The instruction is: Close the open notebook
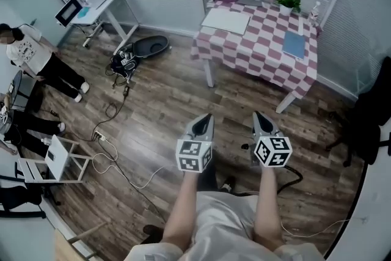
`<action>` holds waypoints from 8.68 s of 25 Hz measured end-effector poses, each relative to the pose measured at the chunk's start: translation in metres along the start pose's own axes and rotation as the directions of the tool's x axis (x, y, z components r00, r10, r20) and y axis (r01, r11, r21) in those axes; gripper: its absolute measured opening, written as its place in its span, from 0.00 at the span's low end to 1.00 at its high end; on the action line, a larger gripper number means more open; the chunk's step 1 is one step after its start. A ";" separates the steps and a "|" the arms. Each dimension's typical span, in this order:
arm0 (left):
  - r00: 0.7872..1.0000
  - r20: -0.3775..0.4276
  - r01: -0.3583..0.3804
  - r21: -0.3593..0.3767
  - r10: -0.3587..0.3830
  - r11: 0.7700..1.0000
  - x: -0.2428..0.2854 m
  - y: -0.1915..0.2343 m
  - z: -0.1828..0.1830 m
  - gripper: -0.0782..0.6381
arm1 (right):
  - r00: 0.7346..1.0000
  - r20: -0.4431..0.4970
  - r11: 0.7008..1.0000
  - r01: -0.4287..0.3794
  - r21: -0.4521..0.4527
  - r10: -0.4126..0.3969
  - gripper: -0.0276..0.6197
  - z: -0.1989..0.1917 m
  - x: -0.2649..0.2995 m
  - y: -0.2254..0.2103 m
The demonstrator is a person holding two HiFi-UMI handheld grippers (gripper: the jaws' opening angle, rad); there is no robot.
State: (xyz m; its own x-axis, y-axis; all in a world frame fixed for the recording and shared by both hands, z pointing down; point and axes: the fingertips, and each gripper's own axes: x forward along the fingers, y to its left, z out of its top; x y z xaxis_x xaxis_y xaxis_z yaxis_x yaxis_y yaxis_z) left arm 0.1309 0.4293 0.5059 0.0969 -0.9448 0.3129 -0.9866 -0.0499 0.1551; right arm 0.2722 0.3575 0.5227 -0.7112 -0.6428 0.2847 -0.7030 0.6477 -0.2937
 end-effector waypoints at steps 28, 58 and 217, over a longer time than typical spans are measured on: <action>0.996 0.034 0.086 -0.122 -0.083 0.989 0.241 0.253 0.113 0.12 | 0.987 0.039 0.983 0.154 0.096 -0.158 0.04 0.105 0.275 -0.057; 0.974 -0.207 0.079 -0.091 -0.096 0.993 0.594 0.374 0.135 0.12 | 0.984 -0.176 0.999 -0.030 -0.030 0.025 0.04 0.160 0.630 -0.241; 0.767 -0.351 0.546 -0.082 -0.537 0.834 0.622 0.234 0.105 0.43 | 0.892 -0.417 0.981 0.193 0.007 -0.172 0.04 0.052 0.592 -0.302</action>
State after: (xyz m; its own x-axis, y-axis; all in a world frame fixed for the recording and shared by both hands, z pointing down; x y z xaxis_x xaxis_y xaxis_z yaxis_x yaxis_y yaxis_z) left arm -0.0534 -0.2044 0.6386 0.6503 -0.5841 0.4856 -0.7587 -0.5314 0.3769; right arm 0.0632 -0.2398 0.7328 -0.5155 -0.5146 0.6851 -0.8268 0.5088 -0.2400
